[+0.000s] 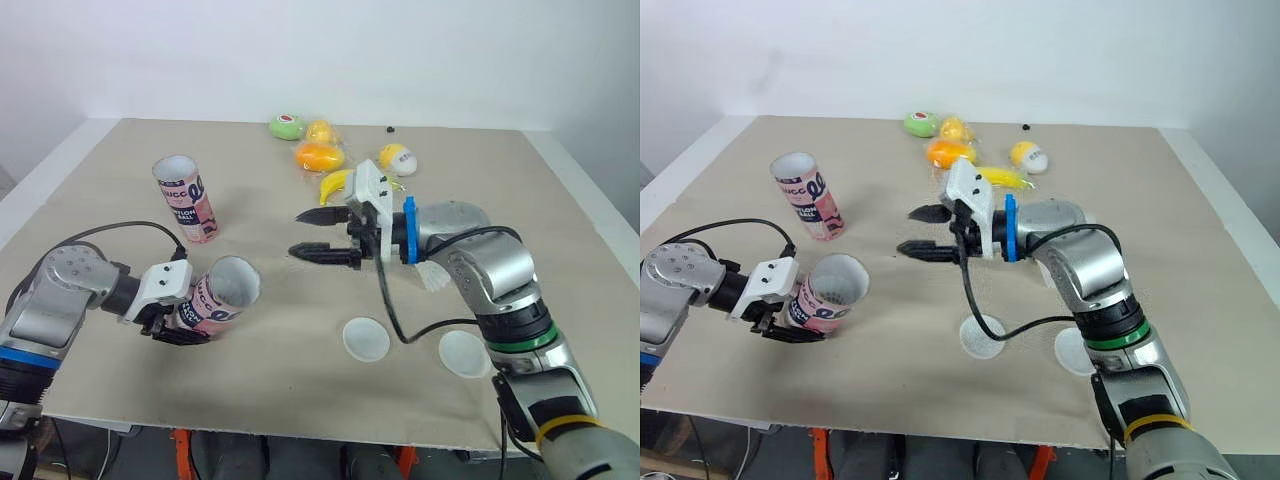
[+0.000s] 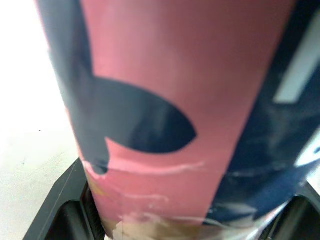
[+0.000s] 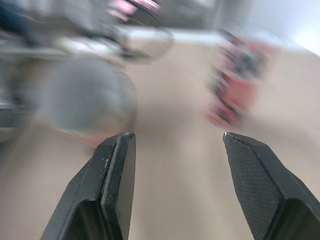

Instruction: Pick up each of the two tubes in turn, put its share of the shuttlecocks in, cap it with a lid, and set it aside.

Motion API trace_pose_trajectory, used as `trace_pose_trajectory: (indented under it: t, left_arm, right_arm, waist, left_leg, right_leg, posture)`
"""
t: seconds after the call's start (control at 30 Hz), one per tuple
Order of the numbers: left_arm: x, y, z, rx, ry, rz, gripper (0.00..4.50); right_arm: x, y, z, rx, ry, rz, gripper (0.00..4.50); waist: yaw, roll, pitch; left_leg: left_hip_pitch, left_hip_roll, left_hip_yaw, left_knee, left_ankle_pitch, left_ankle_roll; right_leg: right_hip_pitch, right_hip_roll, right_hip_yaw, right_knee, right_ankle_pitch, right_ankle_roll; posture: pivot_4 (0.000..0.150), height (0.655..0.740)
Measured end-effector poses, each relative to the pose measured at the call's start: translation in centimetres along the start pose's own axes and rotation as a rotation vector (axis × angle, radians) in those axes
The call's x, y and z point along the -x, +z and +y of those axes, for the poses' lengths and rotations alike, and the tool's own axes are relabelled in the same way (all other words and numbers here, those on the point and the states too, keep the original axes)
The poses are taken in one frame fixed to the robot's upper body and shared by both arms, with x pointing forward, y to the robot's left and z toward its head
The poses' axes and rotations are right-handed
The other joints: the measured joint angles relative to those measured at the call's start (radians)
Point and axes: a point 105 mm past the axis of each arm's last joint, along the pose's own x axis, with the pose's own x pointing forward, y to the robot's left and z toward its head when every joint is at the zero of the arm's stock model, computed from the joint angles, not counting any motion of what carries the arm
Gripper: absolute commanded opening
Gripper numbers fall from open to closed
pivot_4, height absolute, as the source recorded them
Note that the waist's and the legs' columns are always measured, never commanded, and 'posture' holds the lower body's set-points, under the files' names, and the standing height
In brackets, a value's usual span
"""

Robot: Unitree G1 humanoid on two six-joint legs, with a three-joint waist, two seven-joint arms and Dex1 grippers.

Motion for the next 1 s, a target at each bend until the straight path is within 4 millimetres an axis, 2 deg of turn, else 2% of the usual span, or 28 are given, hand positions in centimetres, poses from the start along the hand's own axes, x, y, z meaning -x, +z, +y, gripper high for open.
trace_pose_trajectory:
  t: [0.1,0.13,0.2,0.27,0.33,0.4,0.63,0.9,1.0]
  left_arm:
    - [0.0,0.0,0.0,0.0,-0.001,0.0,3.1]
    - [0.0,0.0,0.0,0.0,-0.001,0.0,3.1]
    - [0.0,0.0,-0.1,-0.002,-0.005,0.001,3.1]
    - [0.1,0.0,-0.1,-0.003,-0.007,0.002,3.1]
    - [0.1,0.0,-0.1,-0.003,-0.006,0.002,3.1]
    - [0.0,0.0,-0.1,-0.002,-0.005,0.001,3.1]
    - [0.0,0.1,0.0,-0.004,-0.004,-0.002,3.1]
    - [0.0,0.0,0.0,-0.006,-0.001,-0.005,3.1]
    - [0.0,-0.1,-0.1,-0.004,0.001,-0.006,3.1]
  right_arm:
    - [0.4,-3.4,-3.1,-0.044,-0.235,0.118,3.03]
    - [0.9,-5.6,-3.7,-0.07,-0.308,0.185,3.03]
    - [1.5,-7.7,-3.5,-0.114,-0.354,0.23,3.03]
    - [1.7,-8.7,-3.2,-0.139,-0.366,0.249,3.03]
    - [2.1,-9.0,-2.9,-0.156,-0.381,0.25,3.03]
    - [2.5,-8.3,-3.0,-0.149,-0.403,0.227,3.03]
    - [2.3,-8.5,-2.7,-0.165,-0.42,0.224,3.03]
    - [2.2,-11.4,-3.6,-0.237,-0.499,0.284,3.03]
    - [2.0,-11.7,-3.8,-0.245,-0.506,0.284,3.03]
  waist:
    - [0.0,0.0,0.0]
    - [0.001,0.0,0.0]
    - [0.001,0.0,0.0]
    - [0.001,0.001,0.0]
    - [0.001,0.001,0.0]
    - [0.001,0.001,0.0]
    - [0.001,0.001,0.0]
    - [0.001,0.001,0.0]
    - [0.001,0.001,0.0]
  left_leg:
    - [0.0,0.0,0.0,0.0,0.0,0.0]
    - [-0.001,0.0,0.0,0.0,-0.001,0.0]
    - [-0.003,-0.001,0.0,0.0,-0.001,0.001]
    - [-0.004,-0.001,0.0,0.0,-0.001,0.001]
    - [-0.004,-0.001,0.0,0.0,-0.001,0.001]
    - [-0.004,-0.001,0.0,0.0,-0.001,0.001]
    - [-0.004,-0.001,0.0,0.0,-0.001,0.001]
    - [-0.004,-0.001,0.0,0.001,-0.001,0.001]
    - [-0.004,-0.001,0.0,0.001,-0.001,0.001]
  right_leg:
    - [0.0,0.0,0.0,0.0,0.0,0.0]
    - [0.0,0.0,0.0,0.0,-0.001,0.0]
    - [0.001,0.0,0.0,0.0,0.001,0.004]
    - [0.0,0.0,0.0,0.0,0.001,0.004]
    - [0.0,0.0,0.0,0.0,0.001,0.005]
    - [0.0,0.0,0.0,0.0,0.001,0.005]
    - [0.001,0.0,0.0,0.0,0.0,0.003]
    - [0.001,0.0,0.001,0.0,0.001,0.004]
    - [0.001,0.0,0.001,0.0,0.001,0.004]
  posture:
    - [0.15,0.6946]
    - [0.15,0.6946]
    - [0.15,0.6946]
    - [0.15,0.6946]
    - [0.15,0.6946]
    - [0.15,0.6946]
    - [0.15,0.6946]
    - [0.15,0.6946]
    - [0.15,0.6946]
